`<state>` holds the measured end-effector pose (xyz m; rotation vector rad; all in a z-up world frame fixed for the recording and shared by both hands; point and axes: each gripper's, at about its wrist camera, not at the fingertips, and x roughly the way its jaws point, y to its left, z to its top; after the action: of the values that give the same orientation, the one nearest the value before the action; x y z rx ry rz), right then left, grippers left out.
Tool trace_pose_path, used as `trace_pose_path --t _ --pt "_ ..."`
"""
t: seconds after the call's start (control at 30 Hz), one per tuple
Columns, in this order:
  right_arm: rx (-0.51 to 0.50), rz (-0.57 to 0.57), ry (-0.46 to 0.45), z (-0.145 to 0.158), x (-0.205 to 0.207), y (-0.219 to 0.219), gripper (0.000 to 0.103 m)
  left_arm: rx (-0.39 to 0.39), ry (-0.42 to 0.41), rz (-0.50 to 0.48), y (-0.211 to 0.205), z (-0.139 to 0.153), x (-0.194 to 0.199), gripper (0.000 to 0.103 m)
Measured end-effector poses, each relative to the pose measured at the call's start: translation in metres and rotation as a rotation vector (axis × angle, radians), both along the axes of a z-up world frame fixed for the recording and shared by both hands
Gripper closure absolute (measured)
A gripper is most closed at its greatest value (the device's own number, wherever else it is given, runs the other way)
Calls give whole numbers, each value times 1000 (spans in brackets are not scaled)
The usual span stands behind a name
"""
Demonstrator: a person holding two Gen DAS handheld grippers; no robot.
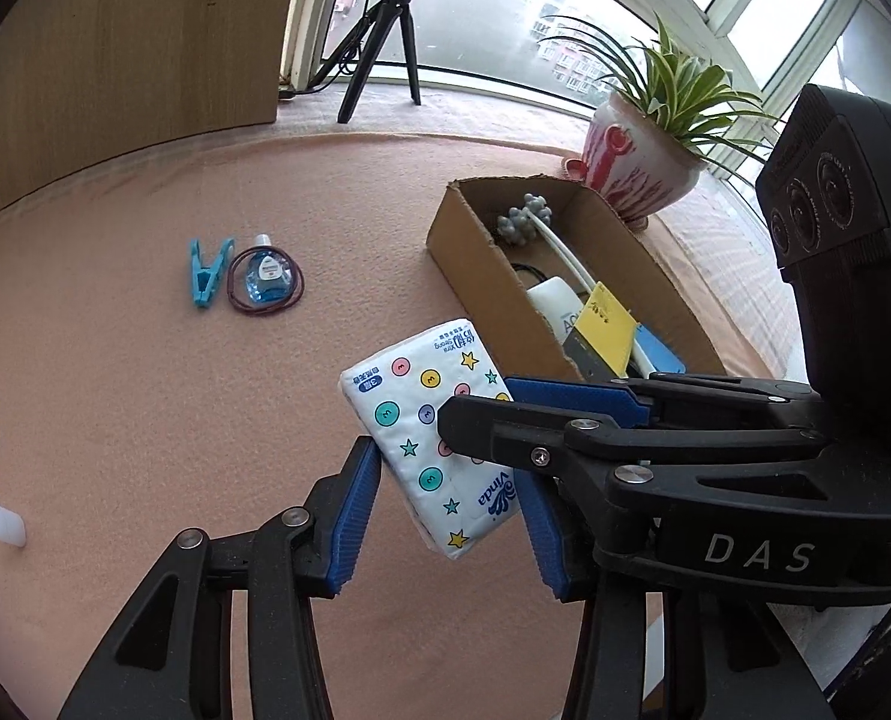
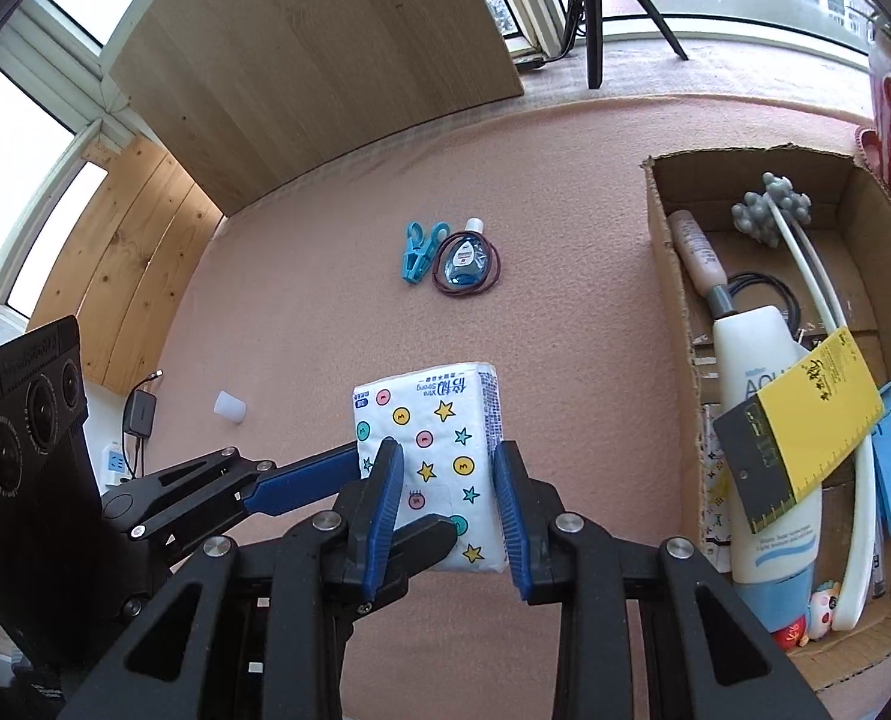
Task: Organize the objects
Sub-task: 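Lift the tissue pack with the right gripper and carry it over the box, then open the right gripper to drop the white tissue pack into the box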
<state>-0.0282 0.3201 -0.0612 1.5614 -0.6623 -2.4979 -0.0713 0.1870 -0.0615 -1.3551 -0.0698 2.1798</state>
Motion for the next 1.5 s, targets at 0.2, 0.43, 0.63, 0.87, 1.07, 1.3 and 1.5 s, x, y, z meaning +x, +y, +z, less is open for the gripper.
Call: trace_pose_path --t 0.2,0.43,0.63,0.87,1.07,1.3,1.5 --pt "17 -87 32 15 23 36 74 13 26 -81 46 14 3 53" --pt "30 -176 44 23 50 76 74 20 43 -173 97 19 11 54" --pt "42 -235 44 24 70 107 74 28 43 -229 134 18 15 54" --pt "58 -268 33 19 83 129 74 22 41 -269 160 12 17 53" --pt "143 -295 45 22 86 132 55 -10 60 -248 160 10 16 25" --pt "151 -294 58 24 78 129 43 -20 57 -192 133 9 9 25" --pt "146 -262 60 24 65 114 43 -25 56 -105 91 9 1 25"
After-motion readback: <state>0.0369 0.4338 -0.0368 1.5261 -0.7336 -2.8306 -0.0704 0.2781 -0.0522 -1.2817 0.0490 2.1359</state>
